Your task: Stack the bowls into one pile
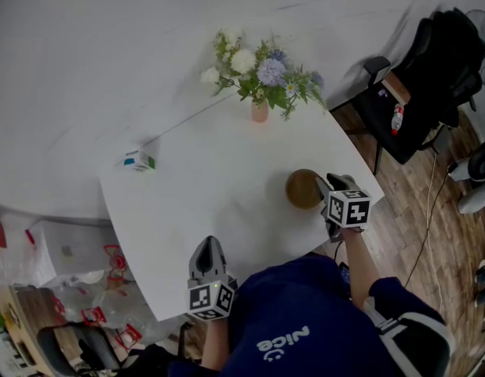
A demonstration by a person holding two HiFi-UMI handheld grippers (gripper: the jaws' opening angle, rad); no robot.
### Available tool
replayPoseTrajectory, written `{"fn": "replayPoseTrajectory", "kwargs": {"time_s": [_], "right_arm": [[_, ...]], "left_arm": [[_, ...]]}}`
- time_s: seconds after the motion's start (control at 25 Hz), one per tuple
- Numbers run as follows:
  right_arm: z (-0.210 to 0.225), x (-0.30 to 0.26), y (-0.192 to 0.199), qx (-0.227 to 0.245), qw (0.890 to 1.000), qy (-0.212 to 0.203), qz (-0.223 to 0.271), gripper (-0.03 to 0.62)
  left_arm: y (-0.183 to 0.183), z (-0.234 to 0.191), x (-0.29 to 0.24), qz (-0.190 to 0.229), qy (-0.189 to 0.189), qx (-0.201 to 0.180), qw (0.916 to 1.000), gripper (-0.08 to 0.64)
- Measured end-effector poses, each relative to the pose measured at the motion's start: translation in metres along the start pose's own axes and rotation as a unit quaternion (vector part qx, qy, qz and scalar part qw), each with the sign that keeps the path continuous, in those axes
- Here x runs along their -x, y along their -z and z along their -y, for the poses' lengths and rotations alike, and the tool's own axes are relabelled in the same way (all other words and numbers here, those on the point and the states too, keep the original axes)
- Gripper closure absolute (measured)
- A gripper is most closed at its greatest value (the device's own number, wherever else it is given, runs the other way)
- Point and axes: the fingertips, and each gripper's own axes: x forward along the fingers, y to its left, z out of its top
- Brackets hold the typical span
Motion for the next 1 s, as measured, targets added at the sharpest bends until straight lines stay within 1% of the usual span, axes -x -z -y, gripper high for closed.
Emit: {"fn": "replayPoseTrajectory", "kwargs": {"time_s": [0.12, 0.28, 0.4, 0.48, 0.64, 0.8, 0.88, 1.0], "right_arm": [[-0.001, 0.008, -0.015, 0.007, 0.999, -0.005, 0.032, 0.426], [-0.015, 0.022, -0.040, 0.026, 0.995, -0.030, 0.089, 0.423], [-0.033, 0.037, -0.058, 0.051, 0.988, -0.054, 0.139, 0.419], [-0.047, 0.046, -0.066, 0.074, 0.981, -0.067, 0.168, 0.417], [-0.070, 0.063, -0.071, 0.120, 0.966, -0.085, 0.213, 0.413], [-0.088, 0.072, -0.054, 0.153, 0.956, -0.103, 0.226, 0.413], [-0.093, 0.072, -0.041, 0.168, 0.955, -0.105, 0.219, 0.413], [-0.096, 0.070, -0.024, 0.173, 0.957, -0.114, 0.202, 0.413]], "left_arm": [[-0.002, 0.004, 0.001, 0.003, 0.002, -0.002, 1.0000, 0.541], [-0.007, 0.009, 0.004, 0.011, 0.003, -0.003, 0.9999, 0.541], [-0.017, 0.016, 0.007, 0.026, 0.008, -0.008, 0.9996, 0.541], [-0.026, 0.023, 0.009, 0.039, 0.012, -0.019, 0.9990, 0.541], [-0.042, 0.033, 0.016, 0.071, 0.008, -0.041, 0.9966, 0.541], [-0.049, 0.034, 0.026, 0.097, -0.014, -0.052, 0.9939, 0.541], [-0.046, 0.031, 0.032, 0.103, -0.026, -0.053, 0.9929, 0.541], [-0.037, 0.024, 0.038, 0.099, -0.044, -0.053, 0.9927, 0.541]]}}
